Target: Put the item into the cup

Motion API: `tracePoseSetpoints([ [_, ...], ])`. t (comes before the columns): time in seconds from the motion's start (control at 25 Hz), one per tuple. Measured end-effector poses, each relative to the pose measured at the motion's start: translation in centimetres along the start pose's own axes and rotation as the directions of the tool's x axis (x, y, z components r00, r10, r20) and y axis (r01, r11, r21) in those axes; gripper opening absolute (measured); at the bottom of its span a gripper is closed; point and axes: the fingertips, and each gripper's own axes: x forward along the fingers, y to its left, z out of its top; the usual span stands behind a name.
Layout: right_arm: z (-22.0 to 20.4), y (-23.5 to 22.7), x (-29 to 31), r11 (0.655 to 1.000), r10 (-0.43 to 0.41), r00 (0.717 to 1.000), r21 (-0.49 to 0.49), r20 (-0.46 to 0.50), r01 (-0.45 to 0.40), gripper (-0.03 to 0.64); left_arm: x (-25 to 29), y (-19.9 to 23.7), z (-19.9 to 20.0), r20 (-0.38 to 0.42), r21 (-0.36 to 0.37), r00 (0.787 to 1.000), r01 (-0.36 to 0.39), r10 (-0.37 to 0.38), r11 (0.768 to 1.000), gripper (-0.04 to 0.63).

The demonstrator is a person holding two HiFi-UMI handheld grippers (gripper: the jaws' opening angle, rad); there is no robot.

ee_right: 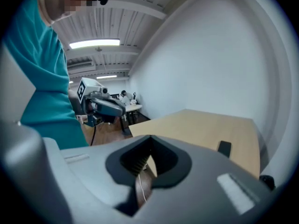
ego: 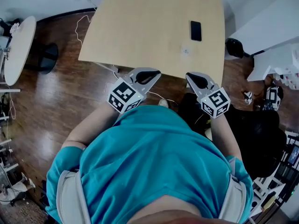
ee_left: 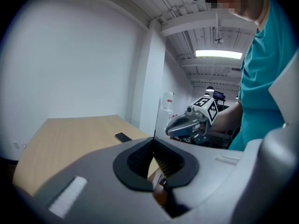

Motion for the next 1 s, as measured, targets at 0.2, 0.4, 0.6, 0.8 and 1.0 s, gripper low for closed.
tracePoseSetpoints([
  [0.2, 4.0, 5.4, 1.1, 0.998, -0.040, 0.999, -0.049, 0.027, 0.042, 0.002, -8.4, -0.8, -1.2, 0.024, 0.023, 1.000, 0.006, -0.006, 1.000, 0.003],
  [0.4, 6.7, 10.7, 2.0, 0.993, -0.079, 0.996, -0.089, 0.047, 0.083, 0.002, -16.1, -1.0, -1.7, 0.063, 0.003, 0.998, 0.013, -0.013, 1.000, 0.003],
  [0.6, 6.6, 14.6, -0.1, 0.992, -0.078, 0.996, -0.100, 0.048, 0.082, 0.002, -19.8, -2.0, -1.6, 0.108, -0.051, 0.994, -0.019, 0.024, 0.999, 0.003],
  [0.8, 5.2, 15.6, -6.5, 0.991, -0.082, 0.993, -0.101, 0.080, 0.090, 0.002, -19.4, -6.5, -1.0, 0.131, -0.061, 0.988, -0.069, 0.077, 0.996, 0.003],
  [1.0, 2.2, 18.3, -13.1, 0.990, -0.042, 0.995, -0.133, 0.090, 0.054, 0.002, -17.3, -14.0, -1.2, 0.144, -0.103, 0.985, -0.083, 0.097, 0.991, 0.003],
])
